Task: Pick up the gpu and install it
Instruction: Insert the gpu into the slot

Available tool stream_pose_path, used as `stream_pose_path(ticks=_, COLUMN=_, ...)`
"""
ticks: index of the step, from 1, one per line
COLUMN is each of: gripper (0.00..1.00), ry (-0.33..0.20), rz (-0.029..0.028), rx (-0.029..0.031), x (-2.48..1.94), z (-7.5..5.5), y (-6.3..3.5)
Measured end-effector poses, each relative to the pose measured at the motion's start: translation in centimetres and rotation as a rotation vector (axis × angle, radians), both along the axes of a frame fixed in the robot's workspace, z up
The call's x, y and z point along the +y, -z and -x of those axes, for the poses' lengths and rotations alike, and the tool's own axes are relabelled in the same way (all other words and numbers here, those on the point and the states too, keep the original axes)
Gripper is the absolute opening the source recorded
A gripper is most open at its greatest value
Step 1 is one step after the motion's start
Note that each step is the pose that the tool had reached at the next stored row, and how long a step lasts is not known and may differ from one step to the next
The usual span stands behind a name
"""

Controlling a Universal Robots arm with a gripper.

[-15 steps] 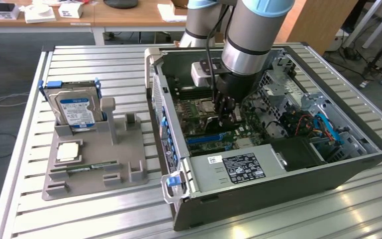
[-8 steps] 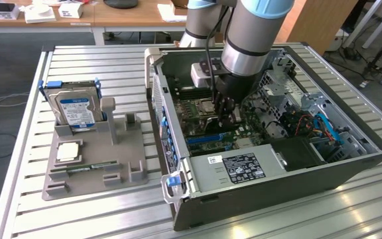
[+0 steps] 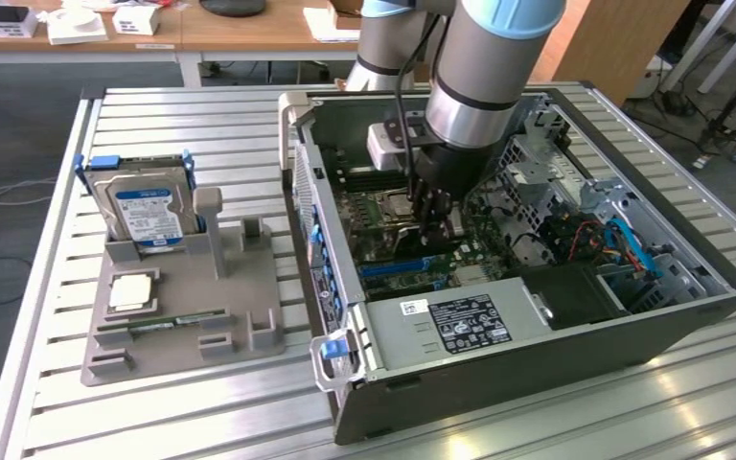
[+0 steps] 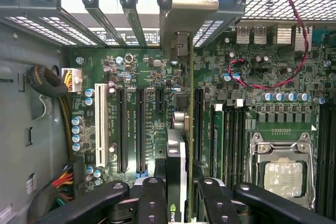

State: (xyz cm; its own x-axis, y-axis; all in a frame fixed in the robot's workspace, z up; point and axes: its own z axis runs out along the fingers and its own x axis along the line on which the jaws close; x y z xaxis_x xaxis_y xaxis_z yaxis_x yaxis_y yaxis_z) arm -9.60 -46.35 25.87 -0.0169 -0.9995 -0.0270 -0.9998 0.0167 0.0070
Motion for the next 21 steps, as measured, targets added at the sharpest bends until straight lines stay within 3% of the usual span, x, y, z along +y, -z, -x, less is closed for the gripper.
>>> stream_pose_path(ticks=21, gripper=0.28, ry=0.000, rz=-0.0002, rx=-0.0004, x=0.00, z=0.21, y=0.30)
